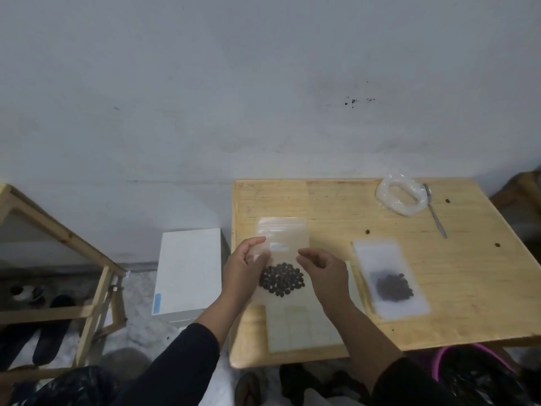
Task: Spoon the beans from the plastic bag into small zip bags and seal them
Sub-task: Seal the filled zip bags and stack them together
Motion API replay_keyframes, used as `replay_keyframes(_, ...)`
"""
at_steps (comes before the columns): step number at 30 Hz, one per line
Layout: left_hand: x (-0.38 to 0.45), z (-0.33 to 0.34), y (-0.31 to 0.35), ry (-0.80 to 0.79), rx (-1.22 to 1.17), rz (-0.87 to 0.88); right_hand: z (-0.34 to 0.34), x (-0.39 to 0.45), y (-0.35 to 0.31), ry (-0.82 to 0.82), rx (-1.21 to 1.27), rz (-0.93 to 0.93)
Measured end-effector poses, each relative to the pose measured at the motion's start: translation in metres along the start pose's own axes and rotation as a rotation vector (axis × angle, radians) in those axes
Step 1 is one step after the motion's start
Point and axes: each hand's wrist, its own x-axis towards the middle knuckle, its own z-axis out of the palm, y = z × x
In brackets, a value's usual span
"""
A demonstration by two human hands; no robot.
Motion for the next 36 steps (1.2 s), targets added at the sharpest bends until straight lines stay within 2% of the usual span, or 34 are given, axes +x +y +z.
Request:
replay_keyframes(3, 0.015, 0.006, 0.001, 0.034, 0.021, 0.000, -0.006, 0.030, 0.002, 0.028, -0.027, 0.015)
replay_keyframes(13, 0.092, 0.037, 0.015, 0.253, 0.190, -0.011, 0.004, 0.141, -0.001, -0.062, -0.373, -0.030)
replay_keyframes(22, 0.116, 0.045, 0.007, 0.235, 0.316, -0.112, 0.004, 0.167, 0.001, -0.144, -0.562, -0.027)
replay_keyframes(26, 0.115, 0.050, 0.011, 0.258, 0.465, -0.047, -0.008, 0.160, -0.003, -0.173, -0.617, -0.124)
replay_keyframes(31, 0.102, 0.081, 0.023, 0.126, 0.532, 0.158, -0.049, 0.140, -0.004, -0.116, -0.719, -0.253)
replay_keyframes(34, 0.088, 0.114, 0.029, -0.023, 0.635, 0.278, -0.086, 0.125, 0.004, -0.051, -0.785, -0.255)
replay_keyframes(36, 0.076, 0.137, 0.030, -0.147, 0.650, 0.298, -0.113, 0.114, 0.011, 0.009, -0.816, -0.222)
